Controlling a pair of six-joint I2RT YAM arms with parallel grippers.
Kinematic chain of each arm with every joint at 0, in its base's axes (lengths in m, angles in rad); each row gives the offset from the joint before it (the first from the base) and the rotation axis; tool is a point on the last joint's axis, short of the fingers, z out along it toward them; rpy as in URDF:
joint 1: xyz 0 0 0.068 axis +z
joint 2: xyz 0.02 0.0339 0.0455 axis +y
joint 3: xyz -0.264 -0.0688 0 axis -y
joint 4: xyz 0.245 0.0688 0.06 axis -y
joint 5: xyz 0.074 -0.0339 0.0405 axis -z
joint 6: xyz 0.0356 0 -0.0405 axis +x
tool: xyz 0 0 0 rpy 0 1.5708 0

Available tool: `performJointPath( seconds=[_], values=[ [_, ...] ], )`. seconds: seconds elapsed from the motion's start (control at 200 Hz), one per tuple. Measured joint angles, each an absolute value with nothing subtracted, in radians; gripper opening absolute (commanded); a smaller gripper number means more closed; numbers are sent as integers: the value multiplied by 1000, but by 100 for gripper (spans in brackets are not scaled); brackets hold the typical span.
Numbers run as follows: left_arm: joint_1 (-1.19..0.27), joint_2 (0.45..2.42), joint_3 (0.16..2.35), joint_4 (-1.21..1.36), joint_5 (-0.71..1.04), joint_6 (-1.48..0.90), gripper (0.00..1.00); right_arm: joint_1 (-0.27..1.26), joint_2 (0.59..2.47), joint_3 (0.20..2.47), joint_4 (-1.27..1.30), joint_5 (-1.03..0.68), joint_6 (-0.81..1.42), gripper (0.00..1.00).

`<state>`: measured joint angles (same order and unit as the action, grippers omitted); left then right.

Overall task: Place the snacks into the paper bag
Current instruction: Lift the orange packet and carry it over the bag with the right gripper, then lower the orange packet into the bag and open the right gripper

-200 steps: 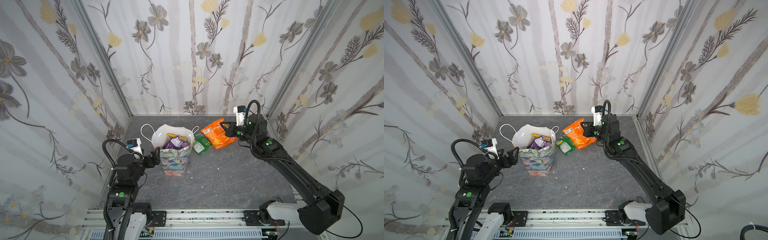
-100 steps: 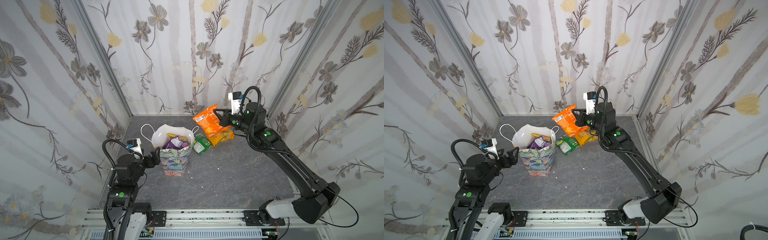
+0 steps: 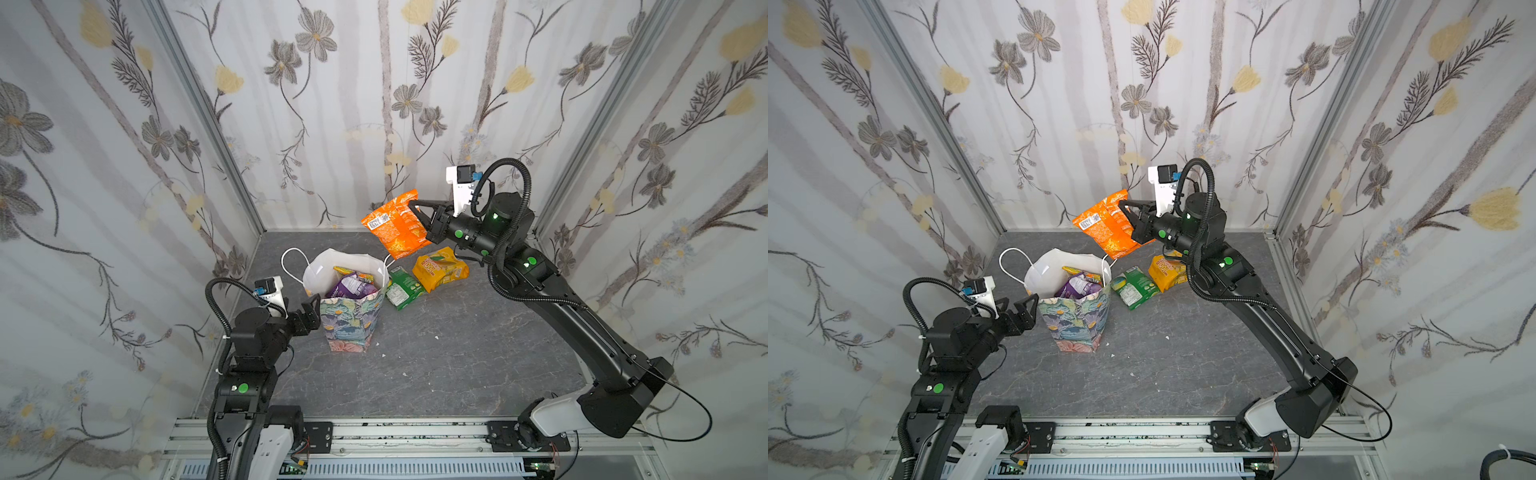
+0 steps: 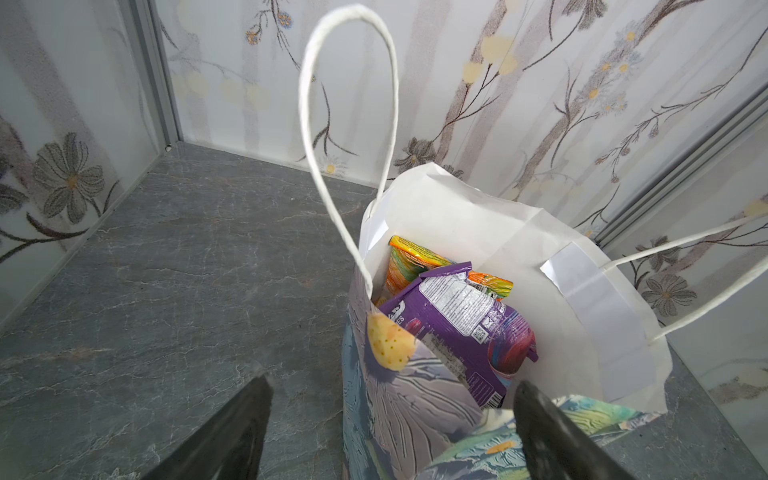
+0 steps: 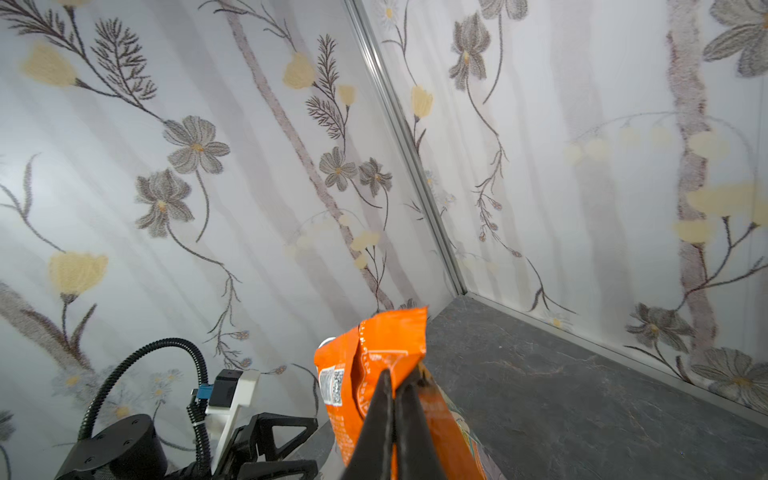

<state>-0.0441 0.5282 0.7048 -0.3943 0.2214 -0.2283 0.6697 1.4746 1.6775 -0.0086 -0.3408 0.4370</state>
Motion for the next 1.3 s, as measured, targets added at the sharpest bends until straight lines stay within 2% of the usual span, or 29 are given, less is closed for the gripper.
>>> performJointPath(
  seconds=[0.245, 0.559, 0.924, 1.304],
  values=[
    [-44, 528, 705, -394, 221, -228, 91, 740, 1626, 1851, -37, -418, 402, 0],
    [-44, 526, 705, -394, 221, -228, 91, 876, 1778, 2070, -213, -448, 287, 0],
    [-44, 522, 705, -394, 221, -228, 91, 876, 1968, 2250, -435, -381, 179, 0],
    [-44, 523, 705, -394, 221, -228, 91, 876, 2006, 2265, -546, -308, 112, 0]
  ],
)
